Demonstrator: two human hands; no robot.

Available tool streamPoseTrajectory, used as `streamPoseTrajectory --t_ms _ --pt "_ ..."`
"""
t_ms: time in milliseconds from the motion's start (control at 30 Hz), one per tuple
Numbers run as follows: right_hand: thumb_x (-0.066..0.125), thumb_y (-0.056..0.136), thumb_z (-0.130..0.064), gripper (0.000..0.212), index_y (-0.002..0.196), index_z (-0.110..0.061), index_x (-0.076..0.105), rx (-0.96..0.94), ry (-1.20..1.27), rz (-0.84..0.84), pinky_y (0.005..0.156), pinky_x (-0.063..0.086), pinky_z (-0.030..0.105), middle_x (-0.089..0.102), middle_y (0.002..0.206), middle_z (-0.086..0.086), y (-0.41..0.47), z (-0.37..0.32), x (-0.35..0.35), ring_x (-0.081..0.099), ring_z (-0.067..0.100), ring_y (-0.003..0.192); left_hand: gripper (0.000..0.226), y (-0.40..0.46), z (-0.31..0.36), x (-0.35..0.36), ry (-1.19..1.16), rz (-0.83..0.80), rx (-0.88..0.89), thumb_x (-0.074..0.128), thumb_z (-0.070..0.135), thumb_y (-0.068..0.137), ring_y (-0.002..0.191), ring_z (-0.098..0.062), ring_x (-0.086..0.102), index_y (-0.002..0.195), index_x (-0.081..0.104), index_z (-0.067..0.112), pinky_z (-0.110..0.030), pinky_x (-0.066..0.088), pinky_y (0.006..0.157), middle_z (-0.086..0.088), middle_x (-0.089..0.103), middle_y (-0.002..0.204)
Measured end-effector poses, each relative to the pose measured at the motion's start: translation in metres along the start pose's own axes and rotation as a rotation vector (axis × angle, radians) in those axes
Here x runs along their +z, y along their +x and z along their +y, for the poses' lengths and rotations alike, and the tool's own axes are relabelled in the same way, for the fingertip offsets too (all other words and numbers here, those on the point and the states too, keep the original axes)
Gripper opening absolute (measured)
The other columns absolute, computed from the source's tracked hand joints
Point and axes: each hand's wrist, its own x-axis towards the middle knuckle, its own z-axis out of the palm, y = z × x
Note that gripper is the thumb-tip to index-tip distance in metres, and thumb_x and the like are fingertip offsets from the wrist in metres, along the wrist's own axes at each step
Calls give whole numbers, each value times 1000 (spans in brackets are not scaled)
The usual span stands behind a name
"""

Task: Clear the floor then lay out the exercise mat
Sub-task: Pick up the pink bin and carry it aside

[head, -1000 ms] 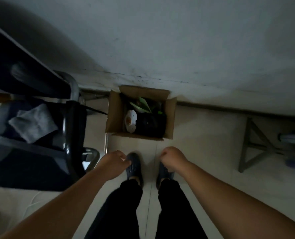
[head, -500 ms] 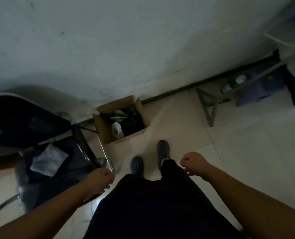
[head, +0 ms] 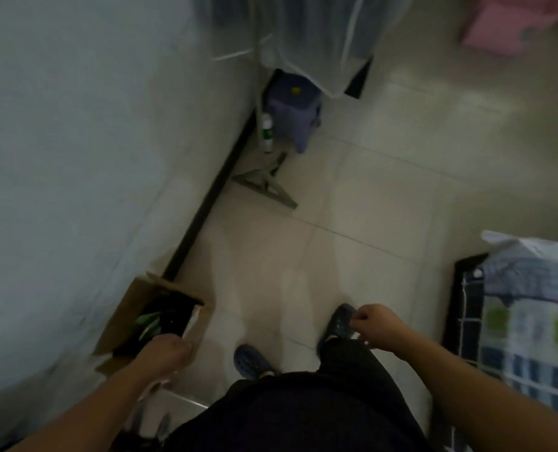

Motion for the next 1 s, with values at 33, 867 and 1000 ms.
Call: streamPoseTrajectory --t_ms 33,867,1000 --pt "59 86 -20 17 87 -8 71 59 63 20 75 59 40 71 86 12 4 27 -7 69 28 84 22 1 21 7 47 -7 21 49 7 95 81 -26 59 75 54 14 -43 57 82 -13 58 85" --pt "58 87 -12 9 90 -7 65 379 772 176 56 52 31 68 90 21 120 225 -317 65 24 68 13 63 484 172 544 -214 246 57 24 92 70 -20 64 88 65 15 -28 46 56 -8 67 87" --pt "61 87 -17 8 87 -13 67 384 720 229 57 56 30 72 88 15 147 211 -378 71 22 73 24 108 552 136 695 -173 153 54 15 90 54 -21 52 67 55 12 -22 39 50 -15 59 74"
